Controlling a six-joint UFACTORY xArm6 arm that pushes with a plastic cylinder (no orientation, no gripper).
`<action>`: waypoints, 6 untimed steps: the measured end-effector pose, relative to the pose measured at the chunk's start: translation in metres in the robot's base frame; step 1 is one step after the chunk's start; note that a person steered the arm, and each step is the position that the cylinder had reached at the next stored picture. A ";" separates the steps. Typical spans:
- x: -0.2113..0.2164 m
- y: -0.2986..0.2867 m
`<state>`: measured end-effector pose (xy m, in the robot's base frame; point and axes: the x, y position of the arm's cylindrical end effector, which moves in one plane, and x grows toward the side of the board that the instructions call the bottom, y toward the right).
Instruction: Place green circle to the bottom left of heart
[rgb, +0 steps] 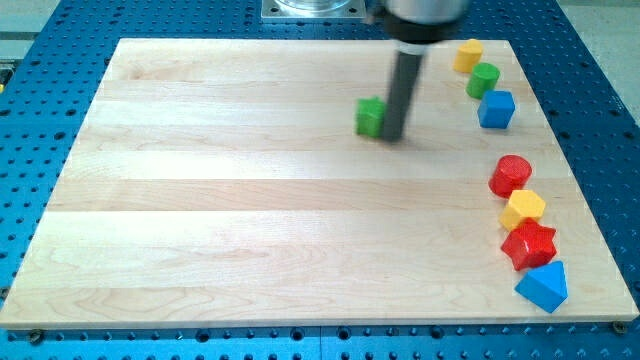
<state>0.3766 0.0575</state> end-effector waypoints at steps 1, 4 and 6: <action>0.036 0.084; -0.033 0.284; -0.051 0.210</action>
